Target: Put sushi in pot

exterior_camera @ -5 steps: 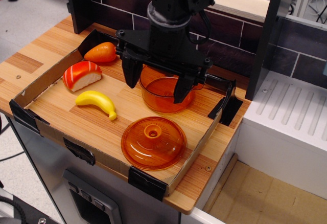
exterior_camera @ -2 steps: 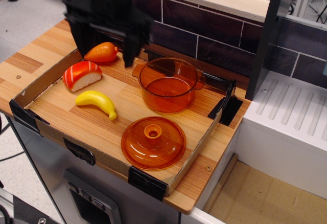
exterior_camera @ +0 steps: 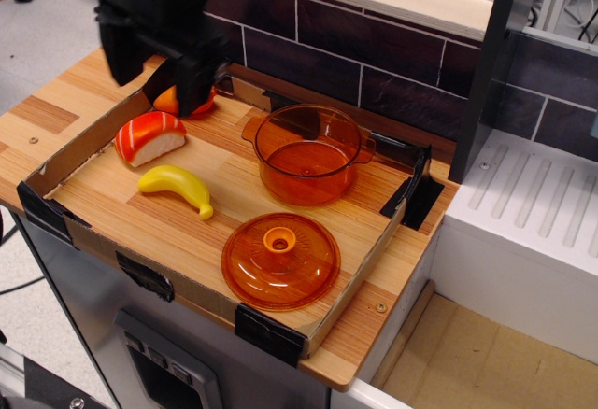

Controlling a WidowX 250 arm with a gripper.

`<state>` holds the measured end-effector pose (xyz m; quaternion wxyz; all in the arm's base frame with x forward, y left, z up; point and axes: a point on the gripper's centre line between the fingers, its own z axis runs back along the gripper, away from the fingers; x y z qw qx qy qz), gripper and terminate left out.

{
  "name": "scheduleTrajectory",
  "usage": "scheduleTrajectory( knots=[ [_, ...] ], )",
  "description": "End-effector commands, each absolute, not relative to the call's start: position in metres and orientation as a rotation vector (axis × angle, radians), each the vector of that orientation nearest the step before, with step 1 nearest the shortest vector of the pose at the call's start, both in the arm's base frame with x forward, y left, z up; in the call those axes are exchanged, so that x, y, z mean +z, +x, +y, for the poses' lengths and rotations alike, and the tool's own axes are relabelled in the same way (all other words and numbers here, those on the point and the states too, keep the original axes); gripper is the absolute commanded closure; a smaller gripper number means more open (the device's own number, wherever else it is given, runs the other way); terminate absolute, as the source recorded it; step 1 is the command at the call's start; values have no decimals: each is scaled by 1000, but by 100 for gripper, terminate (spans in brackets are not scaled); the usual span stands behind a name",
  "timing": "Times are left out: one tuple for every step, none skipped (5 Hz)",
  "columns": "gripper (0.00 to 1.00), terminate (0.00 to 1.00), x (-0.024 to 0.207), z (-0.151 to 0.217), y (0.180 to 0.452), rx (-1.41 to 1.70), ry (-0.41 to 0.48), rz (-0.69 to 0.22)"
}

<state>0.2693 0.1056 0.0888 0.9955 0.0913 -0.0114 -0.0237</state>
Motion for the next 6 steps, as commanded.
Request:
scheduleTrajectory(
  knots=[
    [0, 0, 67, 125, 290, -134, 201, -51],
    [0, 0, 59, 131, 297, -131, 204, -40],
    [0, 0, 54, 134, 299, -125, 211, -18],
    [0, 0, 47, 139, 301, -122, 197, 8],
    [0, 0, 36, 142, 302, -126, 213, 47],
    [0, 0, 27, 143, 301, -140, 222, 78]
  ],
)
